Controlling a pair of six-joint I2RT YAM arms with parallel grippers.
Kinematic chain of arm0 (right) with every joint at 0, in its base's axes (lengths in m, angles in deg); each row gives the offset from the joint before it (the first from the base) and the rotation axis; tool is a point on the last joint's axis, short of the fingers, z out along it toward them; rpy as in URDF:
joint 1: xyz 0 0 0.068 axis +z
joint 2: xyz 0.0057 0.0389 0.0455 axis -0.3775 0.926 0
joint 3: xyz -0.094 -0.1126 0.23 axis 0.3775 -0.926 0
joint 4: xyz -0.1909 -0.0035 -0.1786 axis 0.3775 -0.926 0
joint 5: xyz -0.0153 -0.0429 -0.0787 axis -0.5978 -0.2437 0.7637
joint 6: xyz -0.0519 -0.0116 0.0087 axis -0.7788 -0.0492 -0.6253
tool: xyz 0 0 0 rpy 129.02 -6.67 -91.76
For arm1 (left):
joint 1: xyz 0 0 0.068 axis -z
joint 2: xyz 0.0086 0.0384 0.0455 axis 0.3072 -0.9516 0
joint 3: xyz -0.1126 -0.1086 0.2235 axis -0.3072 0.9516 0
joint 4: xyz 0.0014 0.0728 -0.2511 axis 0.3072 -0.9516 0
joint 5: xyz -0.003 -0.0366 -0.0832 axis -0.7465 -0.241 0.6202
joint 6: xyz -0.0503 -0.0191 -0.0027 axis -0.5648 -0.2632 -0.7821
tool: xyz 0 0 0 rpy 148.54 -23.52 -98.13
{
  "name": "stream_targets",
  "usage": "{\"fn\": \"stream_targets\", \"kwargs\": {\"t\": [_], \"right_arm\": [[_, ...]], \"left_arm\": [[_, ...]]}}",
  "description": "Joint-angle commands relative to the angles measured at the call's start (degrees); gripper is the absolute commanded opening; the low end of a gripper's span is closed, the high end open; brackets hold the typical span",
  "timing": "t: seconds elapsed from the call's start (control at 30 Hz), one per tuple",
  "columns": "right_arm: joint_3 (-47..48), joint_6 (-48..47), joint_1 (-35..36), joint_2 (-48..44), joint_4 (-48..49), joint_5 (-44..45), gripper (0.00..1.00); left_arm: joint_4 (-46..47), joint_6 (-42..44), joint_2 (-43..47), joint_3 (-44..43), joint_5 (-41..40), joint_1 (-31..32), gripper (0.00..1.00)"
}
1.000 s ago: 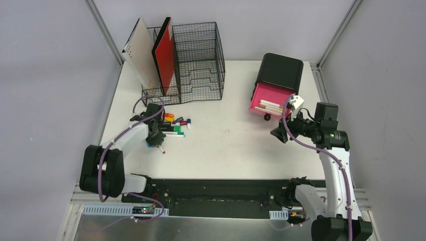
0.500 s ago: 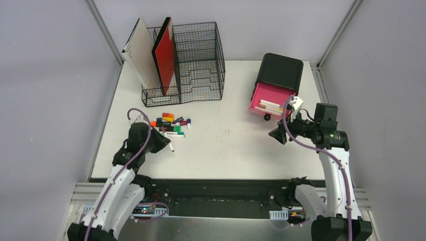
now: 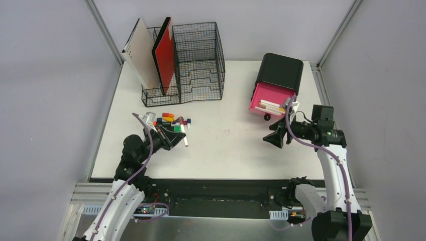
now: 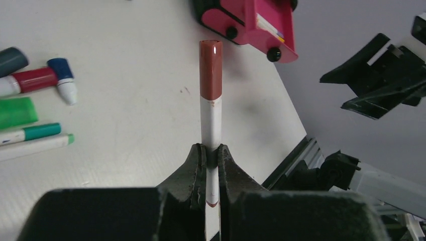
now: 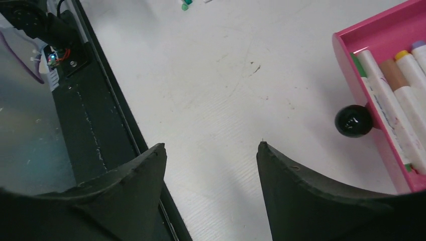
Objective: Organize the desk
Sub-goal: Pick up the stationery from the center of the board.
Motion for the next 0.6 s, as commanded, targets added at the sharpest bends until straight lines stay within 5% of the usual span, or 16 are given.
{"fn": "stream_targets", "kwargs": {"t": [0.0, 0.57], "right_arm": [[-0.8, -2.5, -0.3, 0.2, 0.3, -8.2, 0.69], [-1.7, -2.0, -0.3, 1.6, 0.5, -14.0, 0.71]], "left_arm": [[11.5, 0.5, 0.4, 0.5, 1.6, 3.9, 0.0], [29.1, 9.8, -20.4, -3.1, -17.2, 31.2, 0.0]]}}
